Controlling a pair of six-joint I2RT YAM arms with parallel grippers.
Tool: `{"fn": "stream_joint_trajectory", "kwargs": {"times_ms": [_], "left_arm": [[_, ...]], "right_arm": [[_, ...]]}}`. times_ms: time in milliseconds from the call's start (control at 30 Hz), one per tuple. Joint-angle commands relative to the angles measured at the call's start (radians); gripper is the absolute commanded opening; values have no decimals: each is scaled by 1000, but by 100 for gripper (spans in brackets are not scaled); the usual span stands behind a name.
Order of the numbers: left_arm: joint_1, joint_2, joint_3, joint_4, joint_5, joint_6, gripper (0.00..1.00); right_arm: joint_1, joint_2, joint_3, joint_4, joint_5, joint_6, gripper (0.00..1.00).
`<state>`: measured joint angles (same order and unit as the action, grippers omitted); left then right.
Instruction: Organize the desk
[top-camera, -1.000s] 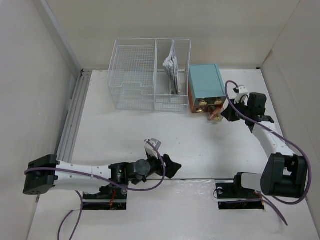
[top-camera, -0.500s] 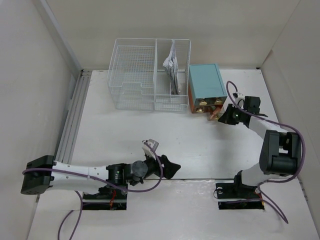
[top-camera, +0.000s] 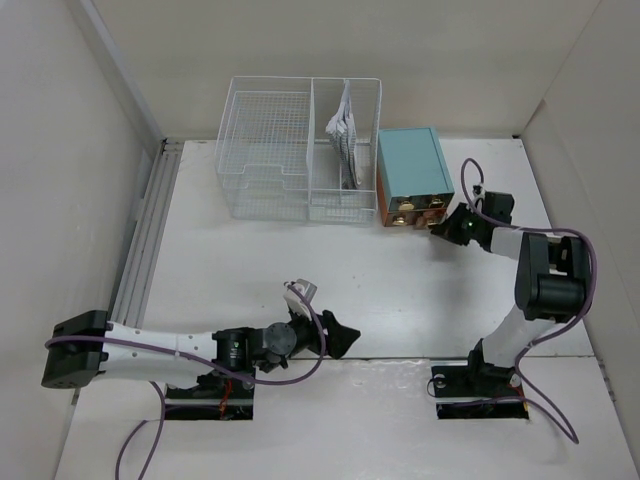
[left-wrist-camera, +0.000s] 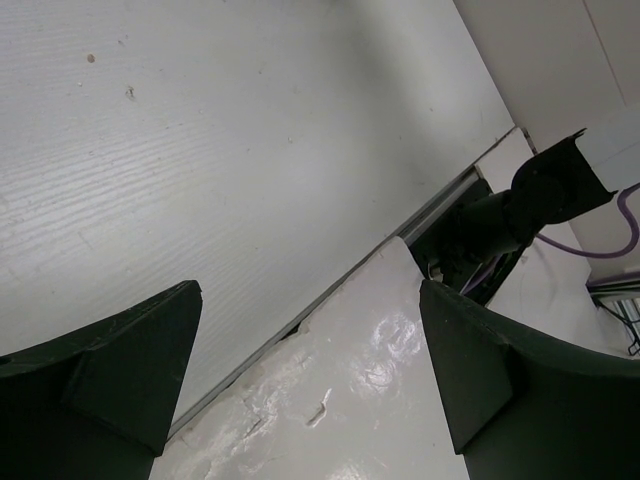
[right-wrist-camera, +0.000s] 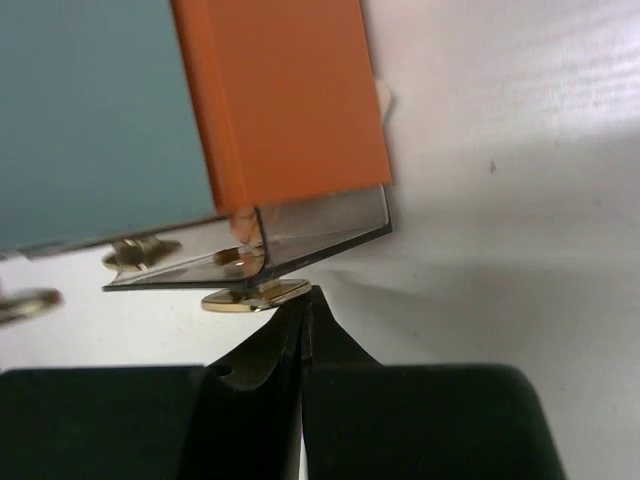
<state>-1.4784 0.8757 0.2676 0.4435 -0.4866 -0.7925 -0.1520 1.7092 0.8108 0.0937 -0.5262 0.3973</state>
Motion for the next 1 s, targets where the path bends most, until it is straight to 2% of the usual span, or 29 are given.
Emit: {"fn": "stream_joint_trajectory", "kwargs": {"times_ms": [0,367,500,733,800,833,867,933,967], "left_arm": [[-5,-9,9,6,-23,-11,89],[-5,43,50,-22,-23,-11,89],[-5,43,50,-22,-23,-11,90],[-5,43,71,-22,-23,-2,90],[-5,55,93,-22,-23,12,94],[-5,69,93,-22,-23,33,95],[-5,87,113,-22,-32,45,98],[-5,109,159,-48,-32,61,100],[-5,130,176,-48,-46,73,100]], "right_arm": [[-8,10,45,190,-18,118,0],[-8,119,77,388,-8,265,0],[-18,129,77,379,-34,275,0],[-69,-103,-30,186,-113,177,0],[-78,-202,-30,99,-132,88,0],[-78,-235,-30,31,-147,54,2],[-78,-264,-30,5,-167,-15,20],[-78,-339,-13,-102,-219,-89,42],[-78,-356,4,-142,-242,-138,68]]}}
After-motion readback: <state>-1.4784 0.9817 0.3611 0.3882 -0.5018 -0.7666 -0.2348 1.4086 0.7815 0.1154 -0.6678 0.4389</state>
